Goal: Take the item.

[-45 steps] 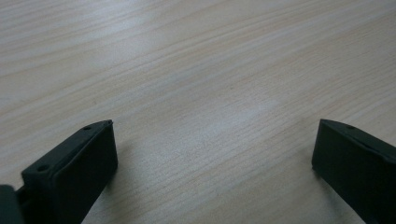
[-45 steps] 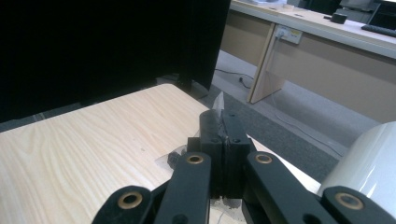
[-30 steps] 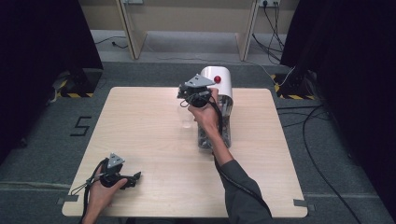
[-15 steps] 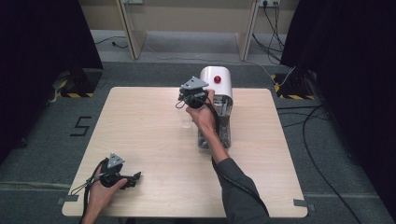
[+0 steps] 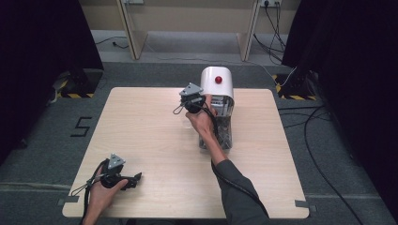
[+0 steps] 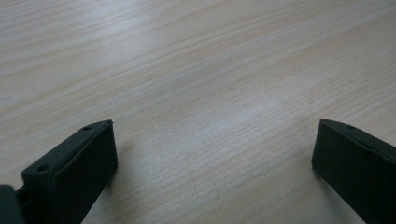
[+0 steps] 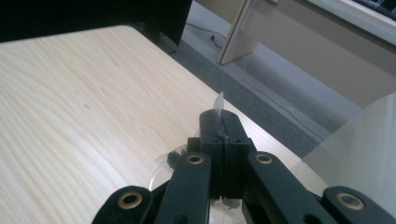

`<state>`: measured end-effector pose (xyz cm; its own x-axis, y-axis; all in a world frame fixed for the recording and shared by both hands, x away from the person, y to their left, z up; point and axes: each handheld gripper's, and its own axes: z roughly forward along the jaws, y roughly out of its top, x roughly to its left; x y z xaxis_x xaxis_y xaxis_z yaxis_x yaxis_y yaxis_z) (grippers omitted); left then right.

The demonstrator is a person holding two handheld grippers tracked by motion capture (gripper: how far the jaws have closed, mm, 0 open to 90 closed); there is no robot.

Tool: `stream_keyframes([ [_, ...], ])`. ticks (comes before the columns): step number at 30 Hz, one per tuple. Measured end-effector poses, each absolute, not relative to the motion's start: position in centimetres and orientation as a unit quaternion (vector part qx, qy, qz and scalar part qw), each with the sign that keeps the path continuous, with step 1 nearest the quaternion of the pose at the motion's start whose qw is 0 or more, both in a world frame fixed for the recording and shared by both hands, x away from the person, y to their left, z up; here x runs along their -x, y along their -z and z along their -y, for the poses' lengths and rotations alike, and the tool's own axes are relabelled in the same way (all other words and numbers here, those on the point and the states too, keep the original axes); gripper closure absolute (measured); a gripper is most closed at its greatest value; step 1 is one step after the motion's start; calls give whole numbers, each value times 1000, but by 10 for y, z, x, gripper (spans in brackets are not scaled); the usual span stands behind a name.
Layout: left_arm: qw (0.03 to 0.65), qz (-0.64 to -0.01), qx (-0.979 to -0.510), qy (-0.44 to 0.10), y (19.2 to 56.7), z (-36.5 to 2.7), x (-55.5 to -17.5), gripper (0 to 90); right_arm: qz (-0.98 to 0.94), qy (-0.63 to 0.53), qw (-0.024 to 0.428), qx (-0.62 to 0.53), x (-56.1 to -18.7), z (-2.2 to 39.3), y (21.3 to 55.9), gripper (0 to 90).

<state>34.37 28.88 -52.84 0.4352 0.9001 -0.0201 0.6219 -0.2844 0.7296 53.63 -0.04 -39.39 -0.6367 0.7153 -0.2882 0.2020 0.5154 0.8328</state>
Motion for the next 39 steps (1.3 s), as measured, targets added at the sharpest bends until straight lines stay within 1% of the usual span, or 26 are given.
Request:
stream_keyframes([
  [15,342,-491,-775,-204,529,-289,-344,0,-823,-377,319,-282,-541,-5,414,900],
  [23,342,-491,-775,-205,529,-289,-344,0,-824,-372,318,-286,-542,-6,420,900],
  [30,341,-490,-776,-203,528,-289,-344,0,-826,-361,327,-284,-541,-7,424,897],
  [33,341,-491,-776,-203,528,-289,-344,0,-826,-359,329,-283,-541,-8,425,893],
  [39,341,-490,-776,-203,528,-289,-344,0,-825,-360,329,-285,-540,-9,425,855],
])
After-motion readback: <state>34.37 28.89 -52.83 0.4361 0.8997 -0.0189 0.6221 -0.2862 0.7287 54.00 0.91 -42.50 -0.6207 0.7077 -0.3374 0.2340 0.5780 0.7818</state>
